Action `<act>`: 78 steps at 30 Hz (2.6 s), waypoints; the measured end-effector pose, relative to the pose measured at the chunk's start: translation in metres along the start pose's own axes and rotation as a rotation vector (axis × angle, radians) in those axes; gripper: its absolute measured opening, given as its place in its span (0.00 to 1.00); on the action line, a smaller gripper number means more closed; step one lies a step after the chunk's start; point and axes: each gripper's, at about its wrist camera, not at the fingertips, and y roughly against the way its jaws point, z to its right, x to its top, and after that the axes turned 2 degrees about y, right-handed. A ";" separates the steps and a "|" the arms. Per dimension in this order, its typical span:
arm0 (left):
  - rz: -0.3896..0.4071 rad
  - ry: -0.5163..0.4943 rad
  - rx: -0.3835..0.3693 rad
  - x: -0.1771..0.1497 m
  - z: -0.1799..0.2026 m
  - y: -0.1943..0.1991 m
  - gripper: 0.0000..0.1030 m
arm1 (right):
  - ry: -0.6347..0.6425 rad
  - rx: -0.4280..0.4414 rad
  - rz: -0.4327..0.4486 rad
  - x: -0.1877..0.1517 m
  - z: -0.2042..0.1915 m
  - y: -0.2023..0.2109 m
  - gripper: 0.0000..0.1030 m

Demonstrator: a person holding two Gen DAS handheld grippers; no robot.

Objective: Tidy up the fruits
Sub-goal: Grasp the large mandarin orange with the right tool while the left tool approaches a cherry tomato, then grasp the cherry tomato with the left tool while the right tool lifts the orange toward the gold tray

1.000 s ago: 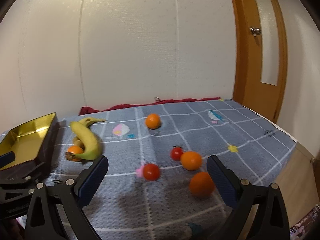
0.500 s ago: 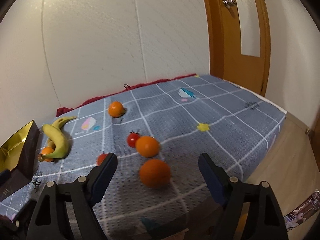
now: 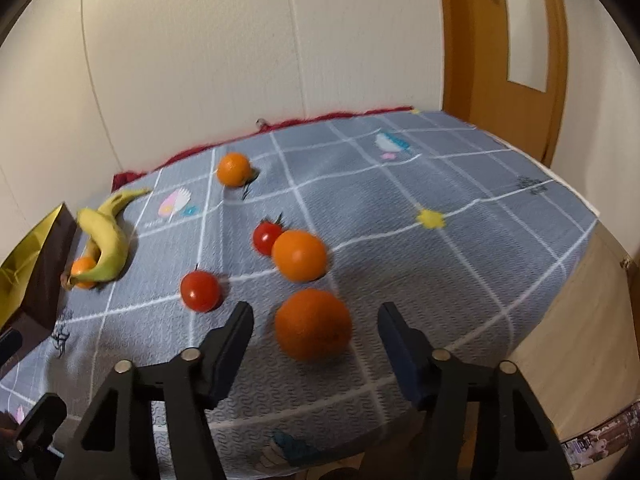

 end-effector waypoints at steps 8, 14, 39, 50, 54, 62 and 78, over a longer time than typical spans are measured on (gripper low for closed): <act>0.025 0.039 0.018 0.002 -0.005 -0.001 1.00 | -0.010 0.018 -0.039 -0.002 0.004 -0.010 0.40; -0.028 0.075 0.015 0.016 0.005 -0.019 1.00 | -0.024 0.048 -0.006 -0.002 0.006 -0.004 0.40; -0.179 -0.086 0.005 0.064 0.073 -0.124 0.53 | -0.194 0.064 0.095 0.006 0.038 0.013 0.40; -0.161 -0.117 -0.058 0.057 0.069 -0.123 0.29 | -0.170 0.077 0.095 0.005 0.033 0.013 0.40; -0.146 -0.067 -0.064 0.055 0.054 -0.114 0.29 | -0.161 0.094 0.106 0.005 0.029 0.016 0.40; -0.042 -0.001 -0.055 0.055 0.007 -0.060 0.29 | -0.106 0.139 0.119 0.006 0.012 0.019 0.40; 0.116 0.225 0.168 0.038 -0.139 0.014 0.29 | 0.053 0.272 0.124 0.008 -0.056 0.028 0.40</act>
